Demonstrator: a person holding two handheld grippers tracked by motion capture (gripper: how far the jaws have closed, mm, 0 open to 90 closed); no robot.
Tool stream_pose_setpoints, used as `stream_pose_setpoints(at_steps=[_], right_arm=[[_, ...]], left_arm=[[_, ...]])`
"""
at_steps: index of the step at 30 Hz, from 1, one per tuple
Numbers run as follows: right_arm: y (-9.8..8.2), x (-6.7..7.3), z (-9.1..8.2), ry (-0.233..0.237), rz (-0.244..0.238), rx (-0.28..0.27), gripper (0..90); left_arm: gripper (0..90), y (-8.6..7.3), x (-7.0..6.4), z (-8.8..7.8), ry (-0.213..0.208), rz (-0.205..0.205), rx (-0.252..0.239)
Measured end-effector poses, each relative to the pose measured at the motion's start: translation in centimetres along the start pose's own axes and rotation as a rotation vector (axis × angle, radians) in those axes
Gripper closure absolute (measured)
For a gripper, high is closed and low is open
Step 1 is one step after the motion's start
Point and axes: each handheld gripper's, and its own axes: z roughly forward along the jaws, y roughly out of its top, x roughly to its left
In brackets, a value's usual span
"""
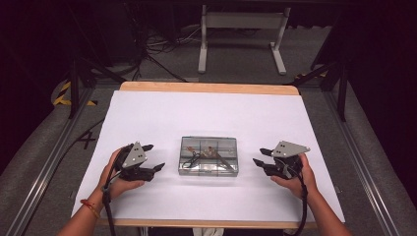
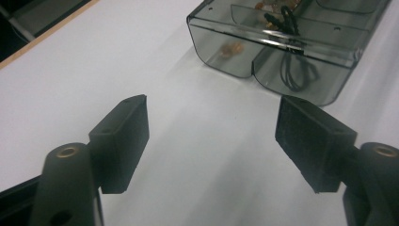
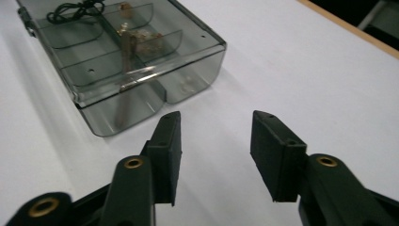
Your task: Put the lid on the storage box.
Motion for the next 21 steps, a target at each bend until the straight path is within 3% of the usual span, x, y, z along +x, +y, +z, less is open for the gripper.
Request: stream_pose_setpoints(at_steps=[6,11,21], right_arm=[[-1.3,-0.2,-1.3,-0.062,0.003,0.000,45.0],[-2.7,-0.2,-2.8,-0.089,-0.026,-0.047,37.9],[-5.7,-1.2,-4.6,-0.199,0.097,-0.041,24.8]], left_arm=[[19.6,-1.1,0.1,-1.0,0.009,-0.019,0.005],[15.4,-2.0,0.2,-2.2,0.022,-0.046,-0.007],[10.1,-4.0,0.6,-4.0,0.059,-0.111,-0.044]])
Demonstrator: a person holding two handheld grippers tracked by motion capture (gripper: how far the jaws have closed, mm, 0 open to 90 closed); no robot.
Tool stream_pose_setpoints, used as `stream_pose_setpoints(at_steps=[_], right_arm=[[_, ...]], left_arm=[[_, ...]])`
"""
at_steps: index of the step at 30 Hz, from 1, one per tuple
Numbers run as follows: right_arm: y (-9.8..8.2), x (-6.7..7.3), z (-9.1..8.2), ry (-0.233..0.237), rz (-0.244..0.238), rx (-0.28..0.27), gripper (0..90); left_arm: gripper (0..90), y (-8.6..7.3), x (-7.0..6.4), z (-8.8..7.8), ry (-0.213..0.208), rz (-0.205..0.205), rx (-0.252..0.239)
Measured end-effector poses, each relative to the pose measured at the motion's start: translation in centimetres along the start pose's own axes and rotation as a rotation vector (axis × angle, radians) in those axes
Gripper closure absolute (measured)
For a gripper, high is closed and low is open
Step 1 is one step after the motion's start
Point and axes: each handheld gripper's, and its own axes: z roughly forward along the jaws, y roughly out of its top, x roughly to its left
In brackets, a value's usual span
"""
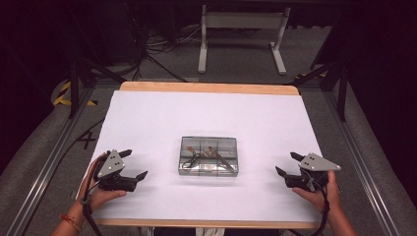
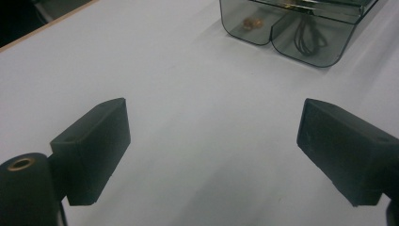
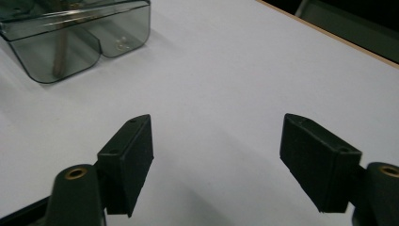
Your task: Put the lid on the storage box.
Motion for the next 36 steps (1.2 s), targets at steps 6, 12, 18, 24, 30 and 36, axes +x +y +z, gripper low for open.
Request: stream_pose_setpoints(at_steps=[6,12,18,24,30,36], right_arm=[[-2.1,-1.2,-0.8,-0.095,0.088,-0.001,17.9],[-3.7,-2.1,-0.7,-0.143,0.104,0.012,15.8],[-3.8,-2.2,-0.8,-0.163,0.125,0.004,13.4],[-3.8,-2.0,-0.7,-0.173,0.101,0.011,13.2],[-3.8,-1.8,-0.6,-0.177,0.089,0.018,13.5],[-3.8,-1.9,-0.8,-0.175,0.101,0.002,13.4]], left_arm=[[6.9,-1.5,0.2,-0.7,0.018,-0.049,-0.030],[7.1,-2.9,0.3,-1.4,0.074,-0.139,-0.126],[6.0,-3.1,0.8,-1.5,0.045,-0.180,-0.143],[5.2,-3.1,1.0,-1.3,0.031,-0.183,-0.124],[5.2,-2.9,0.9,-1.2,0.021,-0.172,-0.104],[5.5,-2.9,0.9,-1.1,0.021,-0.174,-0.101]])
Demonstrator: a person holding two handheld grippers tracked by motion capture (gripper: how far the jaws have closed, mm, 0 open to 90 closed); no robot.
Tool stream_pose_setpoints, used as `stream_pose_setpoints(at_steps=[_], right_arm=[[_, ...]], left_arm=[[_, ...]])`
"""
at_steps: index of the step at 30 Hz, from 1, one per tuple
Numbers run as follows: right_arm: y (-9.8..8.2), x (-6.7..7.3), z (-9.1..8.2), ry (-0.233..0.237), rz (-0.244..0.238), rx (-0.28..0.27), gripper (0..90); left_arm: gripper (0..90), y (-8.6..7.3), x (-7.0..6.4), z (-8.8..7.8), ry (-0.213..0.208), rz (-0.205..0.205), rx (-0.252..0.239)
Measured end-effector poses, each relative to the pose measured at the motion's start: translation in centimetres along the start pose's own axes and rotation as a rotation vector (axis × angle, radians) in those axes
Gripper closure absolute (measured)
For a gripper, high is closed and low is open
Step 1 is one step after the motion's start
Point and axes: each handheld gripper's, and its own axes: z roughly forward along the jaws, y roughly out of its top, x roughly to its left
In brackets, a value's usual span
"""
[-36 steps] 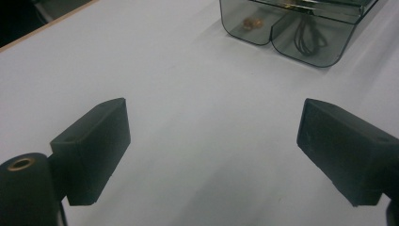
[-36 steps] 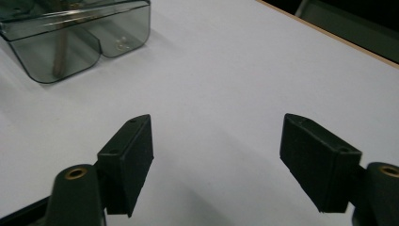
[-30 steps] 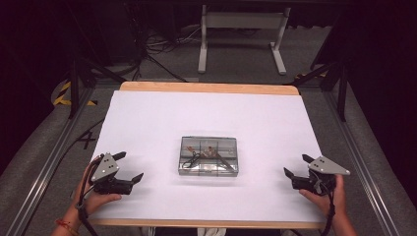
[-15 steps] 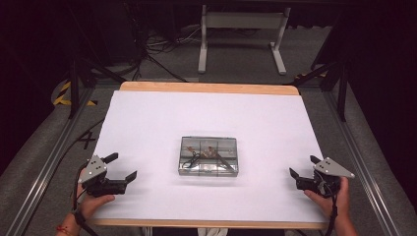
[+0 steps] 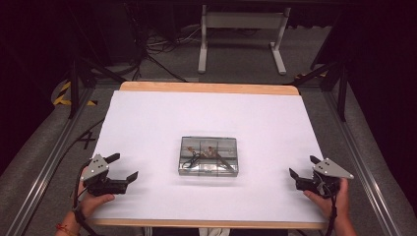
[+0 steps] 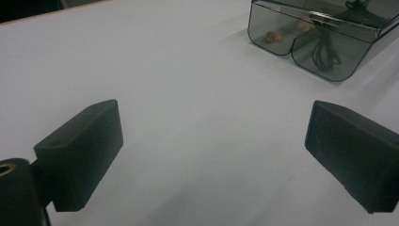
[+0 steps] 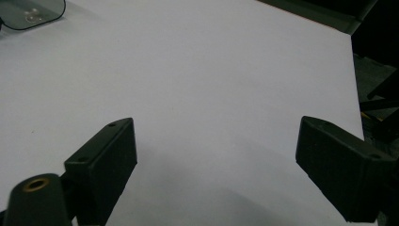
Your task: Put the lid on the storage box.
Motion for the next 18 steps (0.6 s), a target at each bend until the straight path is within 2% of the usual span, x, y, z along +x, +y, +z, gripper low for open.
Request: stream_pose_setpoints(at_steps=[3,5,11,18], right_arm=[[-0.03,0.04,-0.08,-0.003,-0.005,-0.009,12.8],[-0.04,0.08,-0.10,-0.005,-0.006,-0.011,12.5],[-0.03,-0.01,-0.05,-0.011,0.007,-0.007,12.1],[-0.02,0.01,-0.04,-0.017,0.002,-0.002,11.5]], left_arm=[[6.0,0.06,-0.32,0.16,0.007,0.029,0.017],[5.7,0.09,-0.32,0.21,0.009,0.030,0.024],[5.6,0.04,0.07,0.10,-0.006,-0.012,0.011],[5.8,0.09,0.00,0.21,-0.004,0.000,0.019]])
